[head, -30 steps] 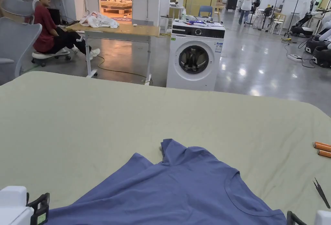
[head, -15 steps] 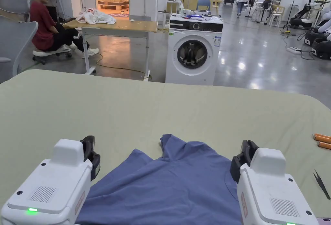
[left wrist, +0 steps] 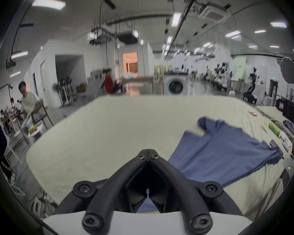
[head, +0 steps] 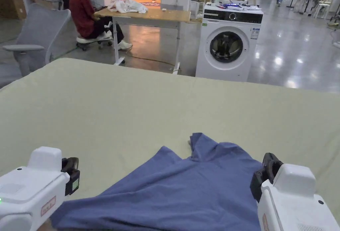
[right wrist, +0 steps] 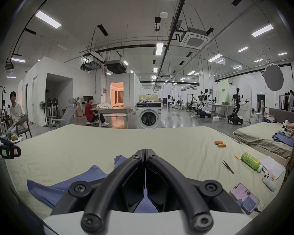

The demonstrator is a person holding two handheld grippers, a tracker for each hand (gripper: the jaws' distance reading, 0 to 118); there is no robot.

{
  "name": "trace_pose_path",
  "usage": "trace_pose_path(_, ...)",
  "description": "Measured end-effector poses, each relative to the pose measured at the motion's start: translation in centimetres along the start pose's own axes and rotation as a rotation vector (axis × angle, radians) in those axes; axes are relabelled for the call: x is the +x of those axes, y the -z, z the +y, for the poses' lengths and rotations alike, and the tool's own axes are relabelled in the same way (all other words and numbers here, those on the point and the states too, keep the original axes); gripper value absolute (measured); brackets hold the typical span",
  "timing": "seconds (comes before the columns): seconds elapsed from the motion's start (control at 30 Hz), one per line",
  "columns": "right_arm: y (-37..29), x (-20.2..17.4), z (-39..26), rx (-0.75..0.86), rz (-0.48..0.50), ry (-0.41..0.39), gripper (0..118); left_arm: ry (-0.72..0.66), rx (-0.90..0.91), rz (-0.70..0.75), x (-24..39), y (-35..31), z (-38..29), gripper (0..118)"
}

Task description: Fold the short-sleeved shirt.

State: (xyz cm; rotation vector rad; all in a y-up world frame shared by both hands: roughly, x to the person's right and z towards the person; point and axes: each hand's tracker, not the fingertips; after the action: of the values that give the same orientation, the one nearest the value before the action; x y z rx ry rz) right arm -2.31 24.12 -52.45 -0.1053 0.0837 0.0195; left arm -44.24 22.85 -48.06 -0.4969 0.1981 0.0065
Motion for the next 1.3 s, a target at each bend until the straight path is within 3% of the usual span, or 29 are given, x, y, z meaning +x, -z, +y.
trace_pose_path(0.23,1.6,-0.5,-1.3,-0.061,0.024,0.001,0,-0.214,-0.271,-0.016,-6.5,5.9,-2.6,3)
trace_pose_path(0.37,2.2,-0.7,-2.1,-0.087,0.028,-0.014,0,-0.242,-0.394,-0.023,-7.1,8.7,-3.9,42)
trace_pose_path(0.43,2.6,-0.7,-2.4,-0.104,0.026,-0.026,0,-0.296,-0.447,-0.022,-7.1,9.9,-4.7,52)
trace_pose_path(0.57,3.4,-0.5,-3.2,-0.139,0.021,-0.037,0,-0.267,-0.539,0.029,-6.2,11.6,-6.4,50)
trace_pose_path(0.7,4.8,-0.2,-4.1,-0.177,0.018,-0.048,0,-0.174,-0.483,0.074,-5.1,12.0,-6.8,45)
trace_pose_path(0.8,6.9,-0.1,-4.3,-0.213,0.026,-0.06,0,-0.157,-0.475,0.047,-3.8,11.9,-6.9,18)
trace_pose_path(0.83,8.0,0.0,-4.2,-0.227,0.035,-0.06,0,-0.155,-0.471,0.009,-3.6,12.1,-7.0,3)
trace_pose_path(0.93,12.1,0.7,-3.6,-0.275,0.062,-0.059,0,-0.135,-0.479,0.024,-3.1,12.1,-7.1,1)
trace_pose_path(1.07,19.9,2.1,-3.0,-0.396,0.109,-0.134,0,-0.177,-0.453,0.007,-4.0,10.9,-6.6,0)
trace_pose_path(1.1,22.0,2.4,-3.0,-0.425,0.134,-0.131,4,-0.186,-0.446,0.001,-4.3,10.6,-6.5,0)
trace_pose_path(1.2,27.9,3.3,-3.3,-0.545,0.157,-0.164,49,-0.233,-0.398,-0.024,-4.9,9.4,-6.3,0)
trace_pose_path(1.23,29.8,3.3,-3.6,-0.594,0.175,-0.205,58,-0.248,-0.399,-0.023,-5.1,9.1,-6.2,0)
trace_pose_path(1.3,32.7,3.1,-4.5,-0.638,0.207,-0.269,59,-0.255,-0.376,-0.038,-5.4,8.5,-6.0,0)
